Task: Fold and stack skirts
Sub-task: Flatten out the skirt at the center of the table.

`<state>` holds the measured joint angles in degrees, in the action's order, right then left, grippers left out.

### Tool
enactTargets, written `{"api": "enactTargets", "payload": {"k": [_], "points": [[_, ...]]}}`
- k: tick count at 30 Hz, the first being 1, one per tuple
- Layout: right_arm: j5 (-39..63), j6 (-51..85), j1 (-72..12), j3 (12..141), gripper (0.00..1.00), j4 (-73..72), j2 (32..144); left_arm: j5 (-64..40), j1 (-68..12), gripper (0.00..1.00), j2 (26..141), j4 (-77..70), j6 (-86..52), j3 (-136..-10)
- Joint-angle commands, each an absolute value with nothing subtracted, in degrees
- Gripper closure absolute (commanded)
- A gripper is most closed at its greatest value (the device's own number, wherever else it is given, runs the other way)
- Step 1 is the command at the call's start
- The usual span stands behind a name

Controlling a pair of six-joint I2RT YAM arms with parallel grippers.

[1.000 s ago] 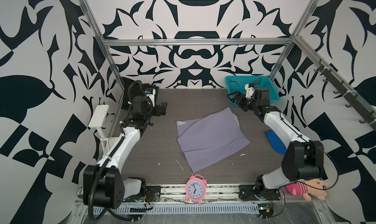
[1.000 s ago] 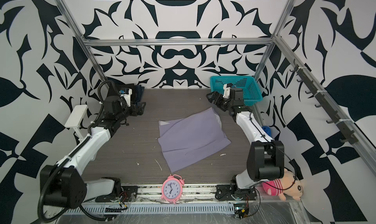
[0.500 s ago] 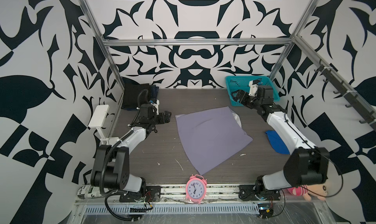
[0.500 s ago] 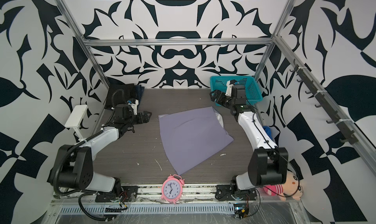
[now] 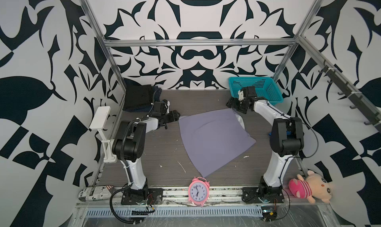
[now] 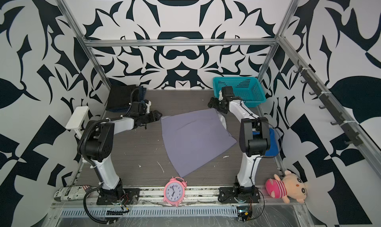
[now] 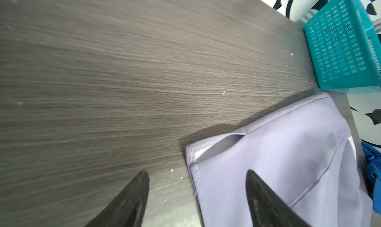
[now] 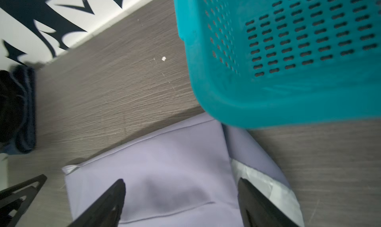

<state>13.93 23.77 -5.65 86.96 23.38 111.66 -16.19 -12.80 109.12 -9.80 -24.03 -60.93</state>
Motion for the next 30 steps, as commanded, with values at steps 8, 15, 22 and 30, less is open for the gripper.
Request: {"api": "enactTargets", "payload": {"k": [8,15,22,30], "points": [[9.4,21.0,-6.5,91.2,0.12,27.5,115.1,-18.3,-16.2,0.26,115.9,-11.5,-29.5,-64.7],[10.4,21.5,-6.5,92.5,0.19,26.0,117.4,-19.4,-16.3,0.72,116.6,-11.8,-29.7,-65.3],[10.6,20.8,-6.6,94.0,0.2,26.0,120.2,-18.3,-16.3,1.0,114.5,-10.6,-29.3,-65.0],[15.8,20.9,-7.6,94.7,0.82,24.9,119.4,-15.4,-16.3,1.0,110.8,-9.0,-28.0,-64.2]]}}
